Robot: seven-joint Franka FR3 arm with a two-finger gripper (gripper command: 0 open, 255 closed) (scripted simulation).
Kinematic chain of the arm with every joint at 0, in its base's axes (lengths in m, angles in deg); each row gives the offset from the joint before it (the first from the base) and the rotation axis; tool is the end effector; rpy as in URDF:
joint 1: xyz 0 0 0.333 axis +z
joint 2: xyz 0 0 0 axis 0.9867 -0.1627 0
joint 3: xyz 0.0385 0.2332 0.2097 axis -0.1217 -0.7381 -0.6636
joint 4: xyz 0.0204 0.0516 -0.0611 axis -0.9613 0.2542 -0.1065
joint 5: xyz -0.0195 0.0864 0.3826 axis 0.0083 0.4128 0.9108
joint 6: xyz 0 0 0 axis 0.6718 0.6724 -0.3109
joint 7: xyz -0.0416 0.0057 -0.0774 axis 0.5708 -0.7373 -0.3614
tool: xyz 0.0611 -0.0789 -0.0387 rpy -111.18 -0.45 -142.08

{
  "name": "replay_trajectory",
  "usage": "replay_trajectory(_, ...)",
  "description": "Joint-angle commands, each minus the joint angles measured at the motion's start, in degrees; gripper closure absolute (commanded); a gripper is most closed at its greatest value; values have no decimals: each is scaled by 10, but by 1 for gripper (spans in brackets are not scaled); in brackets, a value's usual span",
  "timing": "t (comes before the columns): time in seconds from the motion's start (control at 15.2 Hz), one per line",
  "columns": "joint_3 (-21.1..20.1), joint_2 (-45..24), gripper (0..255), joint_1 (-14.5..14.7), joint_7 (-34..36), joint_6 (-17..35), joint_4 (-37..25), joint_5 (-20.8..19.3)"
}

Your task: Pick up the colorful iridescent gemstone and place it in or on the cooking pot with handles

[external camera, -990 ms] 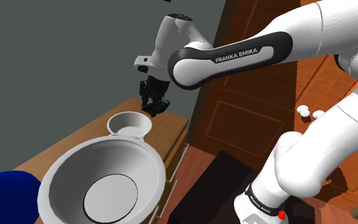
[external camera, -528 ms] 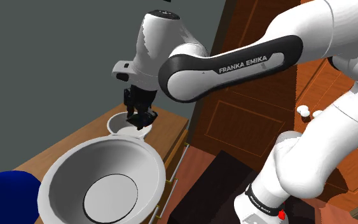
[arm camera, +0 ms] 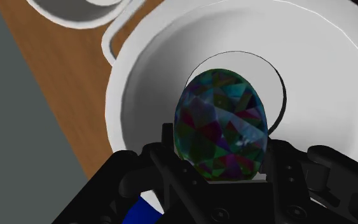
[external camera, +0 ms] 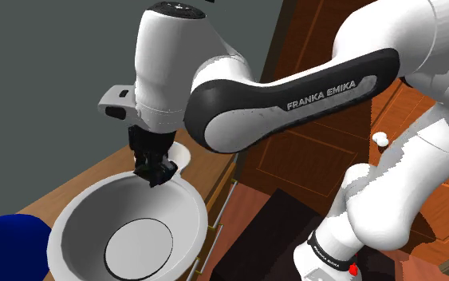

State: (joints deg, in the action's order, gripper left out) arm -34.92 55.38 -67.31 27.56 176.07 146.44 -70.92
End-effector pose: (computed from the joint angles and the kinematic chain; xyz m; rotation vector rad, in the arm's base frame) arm 0.4076 0.3446 0.4724 2.1475 2.0458 0.2309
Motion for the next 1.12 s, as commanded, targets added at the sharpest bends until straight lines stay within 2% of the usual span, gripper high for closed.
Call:
replay_trajectory(0.0, -22, -24, 255, 11, 42, -10, -26, -16)
replay_trajectory(0.07, -35, -40, 255, 19, 67, -18, -44, -28)
replay_trajectory(1.06, -35, -90, 255, 20, 115, 85, 21, -79)
